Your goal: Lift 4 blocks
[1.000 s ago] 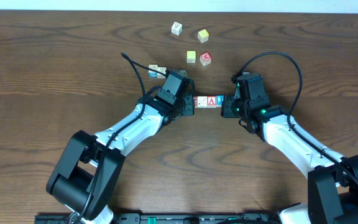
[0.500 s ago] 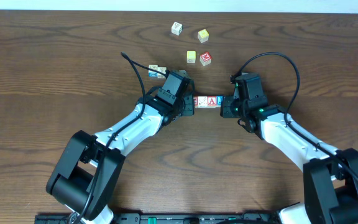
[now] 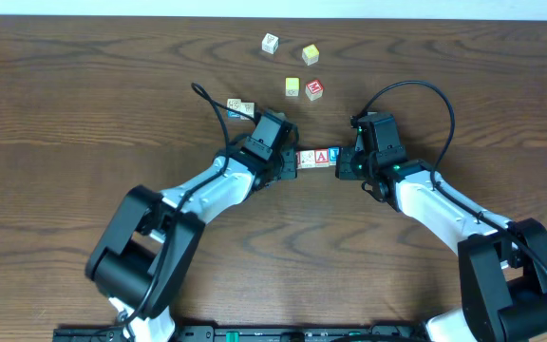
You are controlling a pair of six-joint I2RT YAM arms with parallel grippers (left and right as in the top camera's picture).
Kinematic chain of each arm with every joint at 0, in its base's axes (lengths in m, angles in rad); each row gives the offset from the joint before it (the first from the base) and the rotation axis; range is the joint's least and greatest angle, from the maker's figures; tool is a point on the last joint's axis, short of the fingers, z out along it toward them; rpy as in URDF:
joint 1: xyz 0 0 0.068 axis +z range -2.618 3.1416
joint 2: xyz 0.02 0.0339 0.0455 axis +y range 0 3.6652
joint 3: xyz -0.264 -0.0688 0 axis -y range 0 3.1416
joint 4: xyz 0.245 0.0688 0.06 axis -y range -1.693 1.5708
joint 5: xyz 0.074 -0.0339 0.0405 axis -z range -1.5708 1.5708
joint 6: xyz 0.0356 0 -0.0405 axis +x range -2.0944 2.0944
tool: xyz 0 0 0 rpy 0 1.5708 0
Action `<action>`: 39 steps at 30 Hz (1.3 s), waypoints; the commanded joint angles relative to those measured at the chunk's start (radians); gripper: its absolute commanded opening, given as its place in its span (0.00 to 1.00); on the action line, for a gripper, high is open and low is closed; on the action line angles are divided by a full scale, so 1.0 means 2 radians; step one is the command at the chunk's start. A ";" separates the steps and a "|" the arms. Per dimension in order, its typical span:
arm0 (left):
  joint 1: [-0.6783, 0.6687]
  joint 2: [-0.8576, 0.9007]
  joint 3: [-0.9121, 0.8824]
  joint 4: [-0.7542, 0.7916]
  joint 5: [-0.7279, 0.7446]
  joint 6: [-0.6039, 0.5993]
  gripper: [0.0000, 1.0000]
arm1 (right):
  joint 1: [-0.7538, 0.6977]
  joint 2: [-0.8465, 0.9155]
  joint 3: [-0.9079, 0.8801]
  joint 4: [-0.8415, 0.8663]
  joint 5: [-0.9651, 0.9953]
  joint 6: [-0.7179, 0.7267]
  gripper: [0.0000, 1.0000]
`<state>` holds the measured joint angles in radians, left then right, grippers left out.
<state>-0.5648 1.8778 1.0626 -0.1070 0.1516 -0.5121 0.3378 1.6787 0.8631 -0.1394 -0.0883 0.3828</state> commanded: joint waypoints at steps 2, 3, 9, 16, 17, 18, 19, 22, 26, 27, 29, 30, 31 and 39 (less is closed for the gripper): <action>-0.041 0.004 0.011 0.035 0.122 -0.014 0.07 | 0.025 0.002 0.013 0.012 -0.149 0.007 0.01; -0.042 0.004 0.011 0.037 0.122 -0.014 0.07 | 0.025 0.001 0.012 0.012 -0.149 0.007 0.01; -0.042 0.004 0.011 0.042 0.123 -0.014 0.07 | 0.028 0.002 0.012 0.012 -0.149 0.007 0.01; -0.042 0.004 0.011 0.041 0.123 -0.014 0.07 | 0.038 0.006 0.013 0.014 -0.142 0.007 0.01; -0.042 0.004 0.011 0.041 0.123 -0.014 0.07 | 0.038 0.008 0.013 0.016 -0.142 0.007 0.00; -0.042 0.004 0.011 0.041 0.123 -0.014 0.07 | 0.038 0.009 0.013 0.016 -0.142 0.007 0.01; -0.042 0.004 0.011 0.041 0.123 -0.014 0.07 | 0.038 0.012 0.013 0.017 -0.142 0.007 0.01; -0.042 0.004 0.011 0.041 0.123 -0.014 0.07 | 0.038 0.019 0.013 0.018 -0.142 0.007 0.01; -0.042 0.004 0.011 0.041 0.123 -0.014 0.07 | 0.038 0.028 0.013 0.019 -0.142 0.007 0.01; -0.042 0.004 0.011 0.041 0.123 -0.014 0.07 | 0.038 0.031 0.013 0.019 -0.142 0.007 0.01; -0.042 0.004 0.011 0.041 0.123 -0.014 0.07 | 0.038 0.034 0.013 0.021 -0.142 0.007 0.01; -0.042 0.004 0.011 0.041 0.123 -0.014 0.07 | 0.038 0.035 0.013 0.021 -0.142 0.007 0.01; -0.042 0.004 0.011 0.041 0.123 -0.014 0.07 | 0.038 0.036 0.013 0.021 -0.142 0.007 0.01; -0.042 0.004 0.011 0.041 0.122 -0.014 0.07 | 0.039 0.036 0.012 0.017 -0.143 0.007 0.01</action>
<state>-0.5648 1.9057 1.0599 -0.0780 0.1734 -0.5457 0.3378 1.7443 0.8631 -0.1242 -0.0586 0.3828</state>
